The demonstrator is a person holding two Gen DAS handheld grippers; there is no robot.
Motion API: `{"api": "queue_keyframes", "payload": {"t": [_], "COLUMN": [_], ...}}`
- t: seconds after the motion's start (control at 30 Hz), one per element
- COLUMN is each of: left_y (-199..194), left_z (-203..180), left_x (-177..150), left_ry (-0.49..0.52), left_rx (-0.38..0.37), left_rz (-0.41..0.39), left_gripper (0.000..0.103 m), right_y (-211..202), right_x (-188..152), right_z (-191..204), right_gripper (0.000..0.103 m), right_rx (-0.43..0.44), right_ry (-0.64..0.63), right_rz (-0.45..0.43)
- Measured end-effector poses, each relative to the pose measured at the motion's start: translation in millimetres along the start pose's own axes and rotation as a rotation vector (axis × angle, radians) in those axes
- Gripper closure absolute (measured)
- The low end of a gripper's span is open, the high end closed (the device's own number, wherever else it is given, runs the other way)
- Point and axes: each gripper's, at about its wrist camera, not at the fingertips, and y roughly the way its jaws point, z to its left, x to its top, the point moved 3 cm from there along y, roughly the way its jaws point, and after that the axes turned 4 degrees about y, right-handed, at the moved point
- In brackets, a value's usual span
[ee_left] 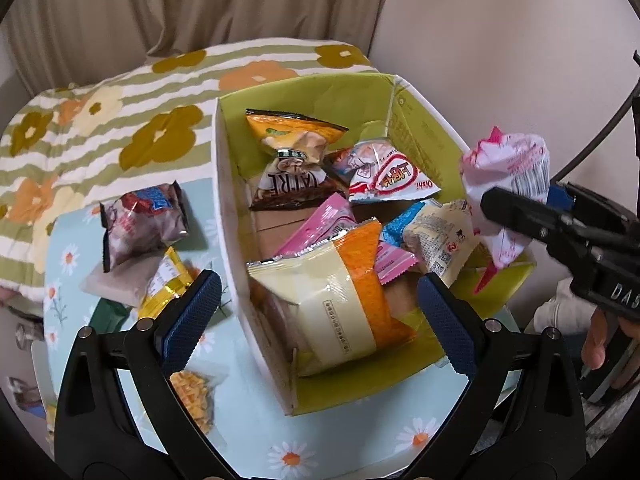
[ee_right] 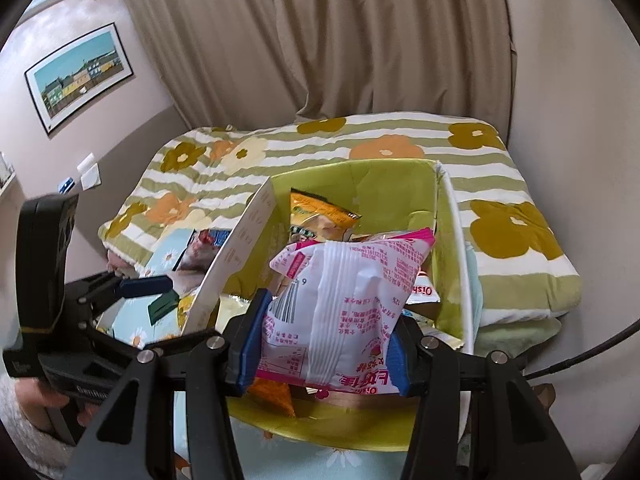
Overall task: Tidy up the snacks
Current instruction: 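Carry both packets over the yellow box and release them inside, then move both tools back over the remaining snacks on the table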
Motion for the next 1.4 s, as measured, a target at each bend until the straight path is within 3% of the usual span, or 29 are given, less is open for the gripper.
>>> {"api": "queue_keyframes", "payload": {"t": [0.23,0.3,0.33,0.37,0.4,0.9,1.4], "left_y": [-7.5,-10.4,-11.6,-12.5,-14.0,-42.9,-107.1], "left_z": [4.2,6.6,8.5,10.1,12.3,18.1,56.0], "left_x": [0.5,-0.2,-1.3,-2.7,-5.6,-38.9,-89.4], "left_ry": [0.030,0.035,0.034,0.034,0.029,-0.020,-0.119], "left_rx": [0.033,0.042,0.052,0.057,0.057,0.079,0.223], "left_rz": [-0.011,-0.014,-0.015,-0.015,-0.015,-0.047,-0.098], "left_gripper": [0.005,0.005,0.005,0.005,0.005,0.005,0.005], "right_y": [11.5,12.6,10.4,9.0,7.2,-15.2,-25.0], "right_x": [-5.1,-7.7,-9.1,-10.8,-12.5,-27.3,-31.4], "right_z": [11.2,14.6,14.6,13.8,14.0,21.7,79.0], "right_gripper": [0.054,0.043,0.028,0.005,0.000,0.000,0.000], "right_rx": [0.022,0.016,-0.011,-0.013,-0.009,-0.012,0.114], "right_ry": [-0.029,-0.044,-0.055,-0.063,-0.070,-0.056,-0.150], "right_rz": [0.024,0.028,0.006,-0.003,-0.010,-0.048,-0.072]}}
